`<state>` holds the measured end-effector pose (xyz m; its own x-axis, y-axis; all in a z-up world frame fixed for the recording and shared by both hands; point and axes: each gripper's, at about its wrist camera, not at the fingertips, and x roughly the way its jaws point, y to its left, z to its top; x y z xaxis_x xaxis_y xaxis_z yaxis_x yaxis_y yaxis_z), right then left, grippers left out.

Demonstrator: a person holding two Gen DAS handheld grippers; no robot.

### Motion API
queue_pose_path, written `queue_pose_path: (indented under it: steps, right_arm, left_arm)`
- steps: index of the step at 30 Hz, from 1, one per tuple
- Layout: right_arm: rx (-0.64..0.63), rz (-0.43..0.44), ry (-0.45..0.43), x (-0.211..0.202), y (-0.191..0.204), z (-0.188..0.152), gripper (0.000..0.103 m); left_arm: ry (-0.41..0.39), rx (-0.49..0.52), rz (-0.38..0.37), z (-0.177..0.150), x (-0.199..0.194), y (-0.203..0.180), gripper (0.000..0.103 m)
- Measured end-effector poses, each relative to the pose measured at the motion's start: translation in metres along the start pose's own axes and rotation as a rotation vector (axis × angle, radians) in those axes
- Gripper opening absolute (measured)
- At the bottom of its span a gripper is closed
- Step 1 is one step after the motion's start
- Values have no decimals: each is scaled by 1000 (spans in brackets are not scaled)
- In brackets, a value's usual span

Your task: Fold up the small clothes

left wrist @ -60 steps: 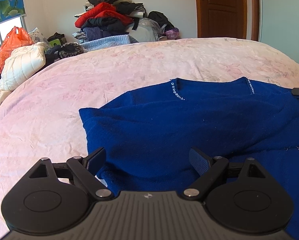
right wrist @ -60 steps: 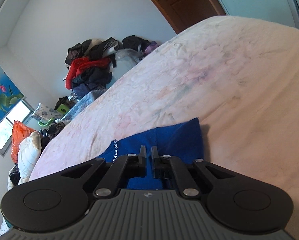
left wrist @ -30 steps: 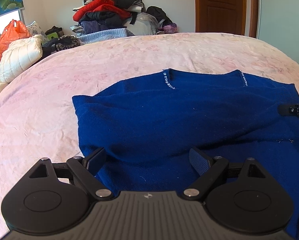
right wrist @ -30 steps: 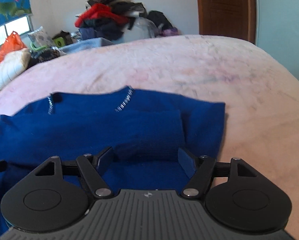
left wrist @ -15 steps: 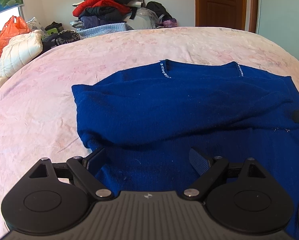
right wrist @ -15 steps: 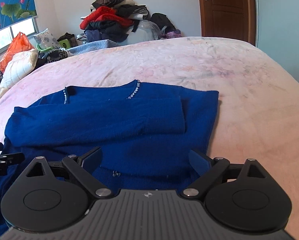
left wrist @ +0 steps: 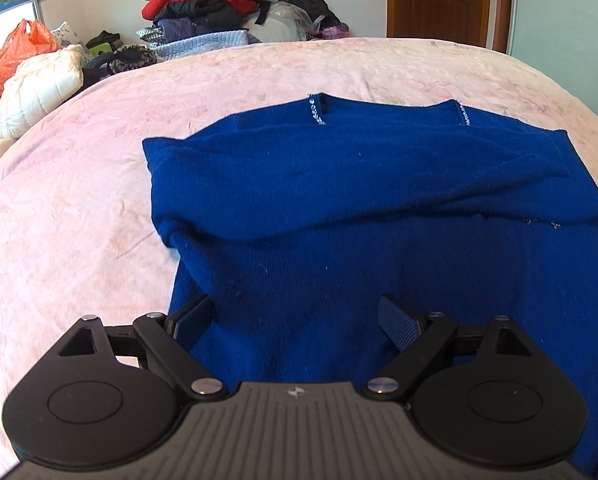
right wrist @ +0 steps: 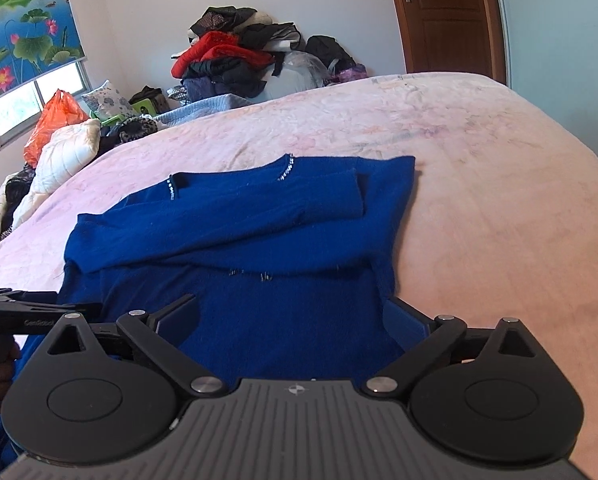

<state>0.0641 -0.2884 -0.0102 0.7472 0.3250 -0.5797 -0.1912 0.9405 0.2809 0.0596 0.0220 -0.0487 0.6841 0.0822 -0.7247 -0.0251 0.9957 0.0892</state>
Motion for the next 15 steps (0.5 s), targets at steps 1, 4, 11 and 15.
queue_pose_path:
  steps: [1,4,11,15]
  right_arm:
    - [7,3,3,-4,-1,-2,100]
    - [18,23,9,-13,-3,-8,100]
    - [74,108,27,-30,-10,-21,101]
    - [40,128,32,-48,-8,-27,101]
  left_arm:
    - [2,-2,0,-1,-1,0,91]
    - [2,-2,1,-4,-5,-1,91]
    - [-1,44,-7,-13,-19,-7,91]
    - [8,63,-27,-21,-28,-8,91]
